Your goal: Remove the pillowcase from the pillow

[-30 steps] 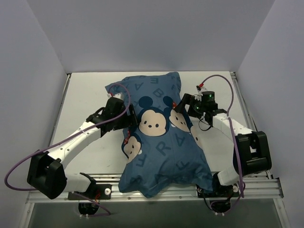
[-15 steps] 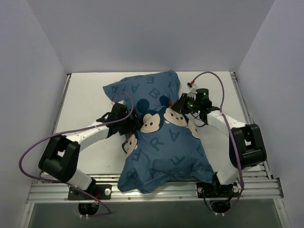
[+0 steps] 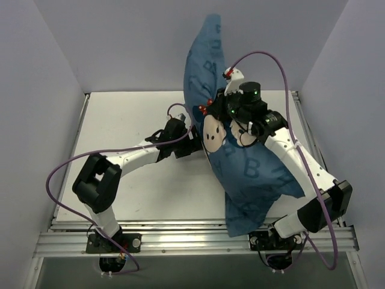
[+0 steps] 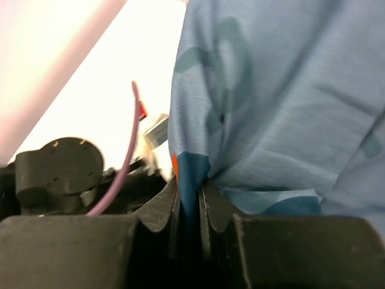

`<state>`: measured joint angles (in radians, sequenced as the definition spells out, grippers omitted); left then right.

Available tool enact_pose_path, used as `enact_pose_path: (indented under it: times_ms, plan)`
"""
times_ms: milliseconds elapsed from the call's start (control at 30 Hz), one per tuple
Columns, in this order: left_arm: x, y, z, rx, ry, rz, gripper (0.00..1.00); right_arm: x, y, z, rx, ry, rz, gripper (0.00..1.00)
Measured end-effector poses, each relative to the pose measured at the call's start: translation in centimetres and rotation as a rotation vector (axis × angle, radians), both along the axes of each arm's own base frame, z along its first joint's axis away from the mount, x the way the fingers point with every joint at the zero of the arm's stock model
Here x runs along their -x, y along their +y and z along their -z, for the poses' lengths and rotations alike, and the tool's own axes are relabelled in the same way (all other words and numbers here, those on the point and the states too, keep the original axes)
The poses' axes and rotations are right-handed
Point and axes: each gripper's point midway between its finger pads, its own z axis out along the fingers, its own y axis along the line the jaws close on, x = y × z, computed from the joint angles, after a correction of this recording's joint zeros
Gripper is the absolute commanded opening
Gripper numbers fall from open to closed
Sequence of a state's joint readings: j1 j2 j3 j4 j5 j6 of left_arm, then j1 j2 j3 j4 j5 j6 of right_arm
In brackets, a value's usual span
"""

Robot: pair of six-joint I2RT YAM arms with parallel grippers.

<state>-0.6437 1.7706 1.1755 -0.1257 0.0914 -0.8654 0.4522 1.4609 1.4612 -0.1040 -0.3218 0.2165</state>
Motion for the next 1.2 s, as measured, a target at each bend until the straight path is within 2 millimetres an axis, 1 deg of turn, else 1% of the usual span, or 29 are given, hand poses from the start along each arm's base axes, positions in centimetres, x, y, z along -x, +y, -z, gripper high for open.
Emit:
enact_pose_path:
  times_ms: [67,100,133,167,233,300,333,367,433,467,533,567,633,667,700,733,767,833,867,933,967,1067,1133,1200]
  plan:
    - [0.0,-0.6,-0.9,0.031,-0.017,-0.003,0.89,1.2,1.4,0.6,0.023,0.012,-0.035,0.00]
    - [0.0,-0.6,-1.1,0.037,-0.023,-0.011,0.89,1.6,2.0,1.4,0.036,0.024,-0.046,0.00]
    - [0.0,-0.2,-1.3,0.043,-0.032,-0.029,0.89,2.0,2.5,2.7,0.054,0.045,-0.054,0.00]
    - [0.3,0.6,-1.1,0.040,-0.031,-0.051,0.89,2.2,2.8,4.1,0.070,0.064,-0.056,0.00]
    - [1.5,2.8,-0.5,0.025,-0.018,-0.105,0.89,2.6,3.3,7.4,0.105,0.114,-0.061,0.00]
    - [3.1,5.4,-0.1,0.006,-0.007,-0.163,0.90,3.2,4.4,10.3,0.126,0.161,-0.080,0.00]
    - [4.0,6.7,-0.1,-0.006,-0.009,-0.189,0.90,3.7,5.3,11.2,0.131,0.176,-0.099,0.03]
    - [5.1,8.1,-0.4,-0.015,-0.011,-0.217,0.92,4.4,6.3,11.7,0.138,0.182,-0.125,0.12]
    - [6.8,10.1,-1.7,-0.019,-0.033,-0.252,0.93,6.1,8.3,12.5,0.162,0.183,-0.166,0.22]
    - [7.5,10.9,-2.7,-0.013,-0.053,-0.266,0.93,7.1,9.4,12.8,0.176,0.182,-0.187,0.32]
    - [9.0,12.8,-5.5,0.011,-0.109,-0.296,0.93,9.1,11.5,13.0,0.202,0.181,-0.229,0.42]
    - [9.6,13.6,-6.9,0.024,-0.139,-0.313,0.95,10.0,12.4,13.1,0.215,0.176,-0.246,0.51]
    - [11.0,15.6,-9.3,0.037,-0.193,-0.347,0.96,11.8,13.7,13.1,0.245,0.167,-0.267,0.59]
    - [11.7,16.7,-10.2,0.039,-0.212,-0.370,0.97,12.6,14.1,13.0,0.254,0.164,-0.275,0.64]
    - [12.4,17.6,-11.2,0.041,-0.231,-0.388,0.97,13.1,14.4,12.9,0.261,0.162,-0.276,0.67]
    - [13.0,18.5,-12.1,0.044,-0.250,-0.404,0.97,13.7,14.5,12.8,0.270,0.160,-0.273,0.69]
    - [13.5,19.2,-13.0,0.046,-0.267,-0.419,0.97,14.0,14.3,12.7,0.277,0.157,-0.262,0.74]
    - [14.1,20.4,-14.5,0.041,-0.295,-0.443,0.95,14.3,13.8,12.0,0.282,0.144,-0.231,0.78]
    - [14.3,20.8,-15.0,0.035,-0.307,-0.449,0.95,14.3,13.3,11.3,0.274,0.135,-0.208,0.81]
    - [14.2,21.2,-15.7,0.004,-0.319,-0.453,0.95,14.1,11.8,10.0,0.258,0.114,-0.140,0.84]
    - [13.8,21.2,-15.8,-0.025,-0.321,-0.446,0.95,14.1,10.8,9.3,0.246,0.103,-0.102,0.86]
    - [12.3,20.5,-15.4,-0.108,-0.306,-0.418,0.95,14.3,7.9,7.5,0.212,0.086,-0.002,0.88]
    - [10.6,19.8,-14.8,-0.173,-0.293,-0.393,0.95,14.6,6.1,7.2,0.198,0.091,0.048,0.88]
    - [8.2,19.0,-14.2,-0.227,-0.284,-0.371,0.94,15.0,4.6,7.5,0.201,0.107,0.084,0.88]
